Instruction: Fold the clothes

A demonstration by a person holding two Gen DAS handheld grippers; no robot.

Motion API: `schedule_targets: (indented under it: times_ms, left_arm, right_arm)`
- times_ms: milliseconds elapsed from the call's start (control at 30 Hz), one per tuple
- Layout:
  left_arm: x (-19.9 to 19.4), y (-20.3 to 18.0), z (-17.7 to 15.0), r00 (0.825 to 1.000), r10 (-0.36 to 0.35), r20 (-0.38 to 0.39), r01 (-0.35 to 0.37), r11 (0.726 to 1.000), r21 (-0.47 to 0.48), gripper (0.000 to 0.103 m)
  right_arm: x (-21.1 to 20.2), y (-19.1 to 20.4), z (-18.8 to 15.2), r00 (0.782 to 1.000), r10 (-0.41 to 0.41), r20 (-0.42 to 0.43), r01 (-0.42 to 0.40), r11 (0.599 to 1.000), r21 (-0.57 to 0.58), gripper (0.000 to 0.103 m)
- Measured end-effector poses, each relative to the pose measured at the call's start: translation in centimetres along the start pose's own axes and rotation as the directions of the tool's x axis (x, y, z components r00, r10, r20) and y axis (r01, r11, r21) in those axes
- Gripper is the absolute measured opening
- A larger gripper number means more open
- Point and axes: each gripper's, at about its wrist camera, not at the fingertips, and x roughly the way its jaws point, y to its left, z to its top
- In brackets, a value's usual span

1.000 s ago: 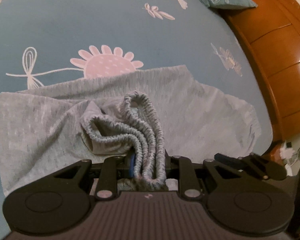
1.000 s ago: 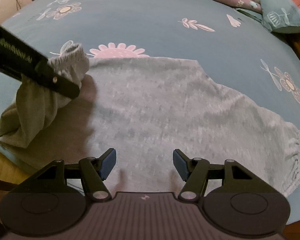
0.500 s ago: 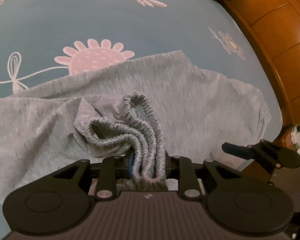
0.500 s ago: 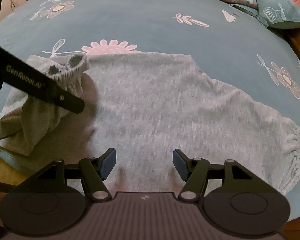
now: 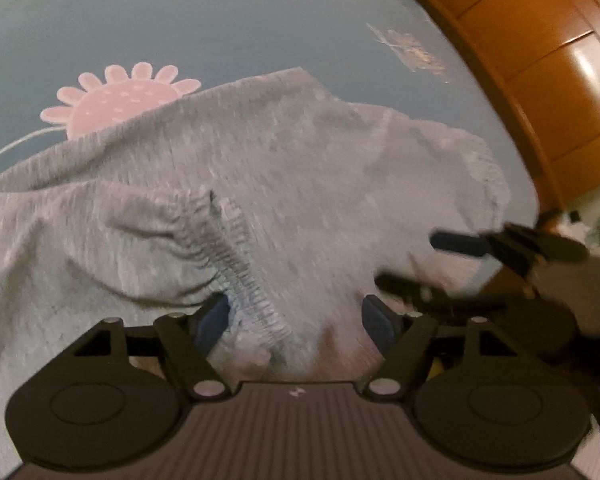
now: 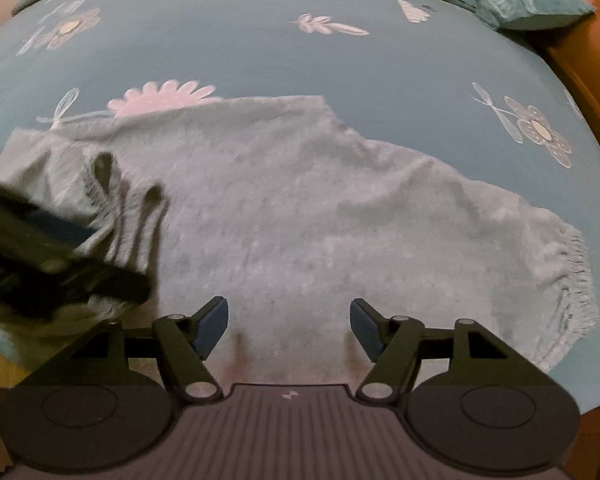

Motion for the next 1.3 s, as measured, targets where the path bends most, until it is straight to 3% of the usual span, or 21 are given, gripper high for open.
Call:
schedule_targets:
  times_ms: [133,233,333,367,433,500,533,567,600,700,800,867,967,1067,1133,1167,1233,1300]
  left_arm:
    - [-3.0,2.4,-2.0,0.998,-0.057,0.028,0.059,0.997,-0.054,0.073]
    - [-4.8,4.6,-3.7,0.997,-0.04,0.06,0.044,0.996,-0.077,0.073]
    - [-5.1,6.3,-5.1,0.997,-0.018,0.078,0.026,0.995,-0.097,0.073]
    - [-4.9,6.8,-5.4,0.997,-0.022,0.076,0.031,0.994,-0.11,0.073]
    - [-4.3,7.6,-6.1,0.996,-0.046,0.072,0.055,0.99,-0.132,0.073]
    - [-4.1,7.6,-6.6,0.994,-0.062,0.093,0.073,0.99,-0.123,0.073]
    - [-4.0,7.4,-7.0,0.99,-0.087,0.11,0.099,0.989,-0.108,0.073]
    - [-3.9,7.2,-7.3,0.987,-0.108,0.119,0.119,0.988,-0.095,0.073]
    - [-3.5,7.0,-7.5,0.985,-0.132,0.112,0.142,0.986,-0.087,0.073]
    - [-1.6,6.5,-8.1,0.99,-0.141,0.029,0.143,0.987,-0.071,0.074]
    - [-1.2,5.9,-8.4,0.99,-0.138,0.0,0.138,0.99,-0.005,0.075]
    - [-1.9,5.6,-7.9,0.988,-0.152,-0.015,0.152,0.988,0.007,0.075]
    - [-3.6,5.1,-6.9,0.98,-0.196,0.031,0.195,0.98,0.041,0.075]
    - [-4.0,5.2,-6.2,0.972,-0.218,0.082,0.215,0.975,0.051,0.076]
    - [-2.7,5.9,-6.2,0.976,-0.21,0.052,0.21,0.978,0.004,0.076]
    - [-2.0,6.3,-6.2,0.978,-0.207,0.036,0.207,0.978,-0.02,0.076]
    - [-1.1,7.0,-6.2,0.984,-0.179,0.003,0.178,0.982,-0.058,0.074]
    - [-2.8,7.5,-6.0,0.98,-0.19,0.054,0.193,0.98,-0.045,0.075]
  right_arm:
    - [-0.6,-1.1,1.2,0.998,0.05,0.046,-0.052,0.997,0.05,0.065]
    - [-0.9,-0.9,2.7,0.977,0.19,0.097,-0.198,0.977,0.083,0.051]
    - [-0.3,1.3,4.8,0.937,0.315,0.15,-0.324,0.945,0.039,0.052]
    - [0.0,2.2,5.4,0.923,0.343,0.177,-0.349,0.937,0.008,0.057]
    - [1.2,4.5,6.5,0.899,0.41,0.155,-0.408,0.912,-0.046,0.06]
    - [2.6,6.4,7.1,0.889,0.442,0.118,-0.434,0.897,-0.088,0.06]
    - [3.4,7.2,7.2,0.895,0.437,0.089,-0.428,0.898,-0.102,0.054]
    - [3.8,7.4,7.2,0.898,0.435,0.066,-0.428,0.899,-0.094,0.025]
    - [4.1,7.5,7.2,0.898,0.437,0.047,-0.432,0.898,-0.077,0.018]
    - [3.9,6.2,7.2,0.899,0.437,0.017,-0.438,0.899,0.032,0.018]
    - [4.3,5.3,6.4,0.921,0.387,-0.026,-0.385,0.92,0.07,0.02]
    - [4.4,4.7,6.2,0.933,0.356,-0.049,-0.35,0.932,0.097,0.043]
    - [2.1,4.1,6.6,0.944,0.33,0.027,-0.331,0.938,0.106,0.044]
    - [-0.2,4.8,6.4,0.908,0.414,0.07,-0.418,0.906,0.063,0.044]
    - [-0.2,6.1,5.9,0.869,0.495,0.018,-0.495,0.869,0.01,0.044]
    - [0.5,6.9,5.4,0.861,0.507,-0.029,-0.508,0.861,-0.023,0.044]
    - [2.5,7.9,4.3,0.878,0.462,-0.127,-0.472,0.88,-0.06,0.043]
    - [3.2,7.5,3.8,0.881,0.449,-0.15,-0.461,0.886,-0.055,0.037]
